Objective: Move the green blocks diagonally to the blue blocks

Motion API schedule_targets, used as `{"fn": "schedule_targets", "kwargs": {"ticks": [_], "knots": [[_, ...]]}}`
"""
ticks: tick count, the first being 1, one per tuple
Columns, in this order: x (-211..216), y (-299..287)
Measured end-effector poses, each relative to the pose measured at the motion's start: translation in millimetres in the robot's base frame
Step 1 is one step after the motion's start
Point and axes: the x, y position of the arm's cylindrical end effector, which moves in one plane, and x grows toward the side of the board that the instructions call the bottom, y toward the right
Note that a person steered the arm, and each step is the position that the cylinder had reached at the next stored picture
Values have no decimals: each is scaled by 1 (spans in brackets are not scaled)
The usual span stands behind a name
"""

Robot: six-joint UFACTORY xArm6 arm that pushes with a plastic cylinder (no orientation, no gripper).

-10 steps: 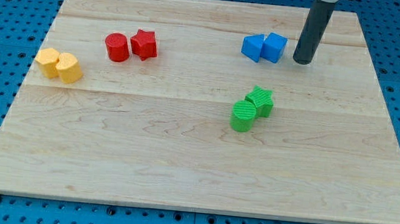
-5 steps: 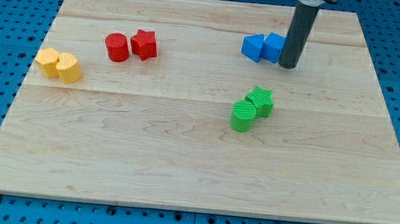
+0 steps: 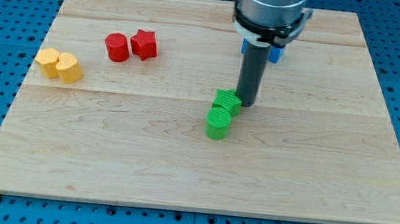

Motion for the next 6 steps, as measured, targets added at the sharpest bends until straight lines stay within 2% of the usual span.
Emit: {"fn": "schedule_targets", "kwargs": {"ticks": [2,3,4,5,6], "knots": [[-8,-29],[-55,-65],[-18,-122],[7,-98],[7,-91]]}}
